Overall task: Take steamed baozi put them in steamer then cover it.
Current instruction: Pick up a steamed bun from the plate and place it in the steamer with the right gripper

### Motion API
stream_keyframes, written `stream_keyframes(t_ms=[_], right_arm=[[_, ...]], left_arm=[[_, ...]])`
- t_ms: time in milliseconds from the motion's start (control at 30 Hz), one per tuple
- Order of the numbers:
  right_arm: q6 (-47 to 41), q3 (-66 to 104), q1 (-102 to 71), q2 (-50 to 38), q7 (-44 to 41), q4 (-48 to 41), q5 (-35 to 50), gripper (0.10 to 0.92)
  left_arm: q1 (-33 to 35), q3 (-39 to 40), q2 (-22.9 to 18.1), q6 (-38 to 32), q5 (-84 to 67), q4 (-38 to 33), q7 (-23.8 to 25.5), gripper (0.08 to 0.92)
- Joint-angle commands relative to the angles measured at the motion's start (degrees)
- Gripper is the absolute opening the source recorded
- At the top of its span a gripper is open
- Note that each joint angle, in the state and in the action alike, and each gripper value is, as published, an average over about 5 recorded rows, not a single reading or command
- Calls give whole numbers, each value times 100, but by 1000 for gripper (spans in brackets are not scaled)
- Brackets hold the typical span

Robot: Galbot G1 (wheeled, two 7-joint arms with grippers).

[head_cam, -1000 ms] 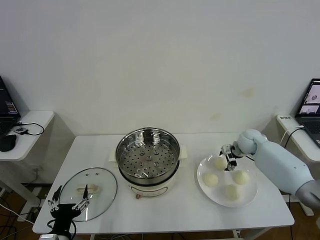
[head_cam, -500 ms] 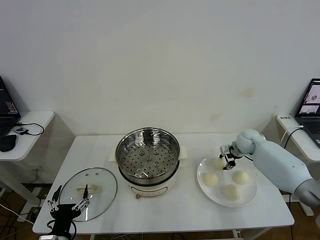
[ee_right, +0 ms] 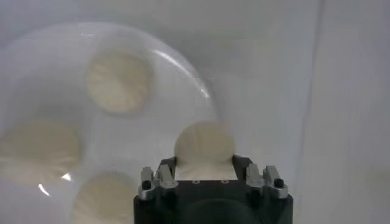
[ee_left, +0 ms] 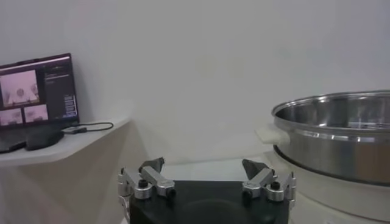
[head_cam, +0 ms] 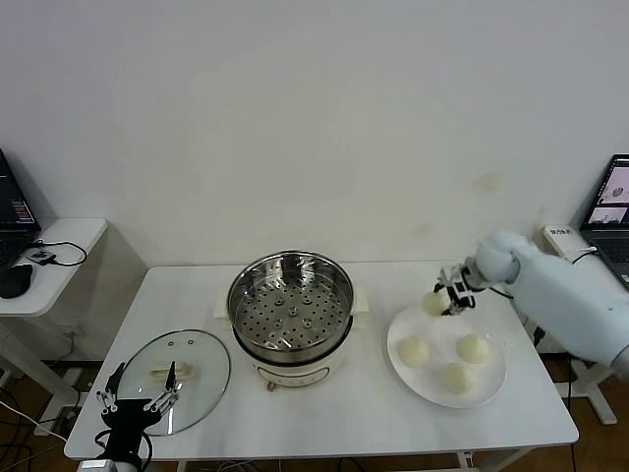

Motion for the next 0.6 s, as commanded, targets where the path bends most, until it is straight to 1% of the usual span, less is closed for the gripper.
stream_keyframes(t_ms=[33,167,333,467,600], right_arm=[[-64,-790,1499,220,6,354,1081,602],[-3,-1255,2070,786,71,267,1465,605],[117,-1647,2408,1724,170,131,1815,603],[255,-1877,2448,2351,251,22,1951,602],[425,-2106,2327,2771,355,-69,1945,606]], left_arm=[[-16,1,15,0,-17,6,4,823],[-42,7,65,17,-160,24,16,823],[-76,0,106,28,-485,112,31,823],[-91,-1,92,14,-539,153,34,823],[-90,-9,53,2,-519,130,32,823]])
